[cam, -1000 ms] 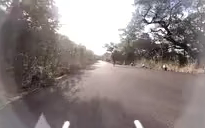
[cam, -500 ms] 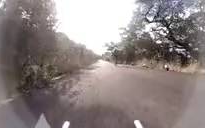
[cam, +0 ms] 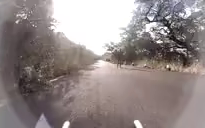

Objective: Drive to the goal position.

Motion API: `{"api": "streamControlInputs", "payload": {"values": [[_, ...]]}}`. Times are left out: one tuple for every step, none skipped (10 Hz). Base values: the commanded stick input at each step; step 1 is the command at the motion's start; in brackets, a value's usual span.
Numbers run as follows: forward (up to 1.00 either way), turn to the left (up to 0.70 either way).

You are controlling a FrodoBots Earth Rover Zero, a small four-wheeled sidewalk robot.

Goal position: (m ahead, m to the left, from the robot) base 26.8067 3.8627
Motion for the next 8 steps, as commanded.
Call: {"api": "streamControlInputs", "payload": {"values": [[0.5,0.0],[0.5,0.0],[0.5,0.0],[0.5,0.0],[0.5,0.0],[0.5,0.0],[0.5,0.0],[0.5,0.0]]}}
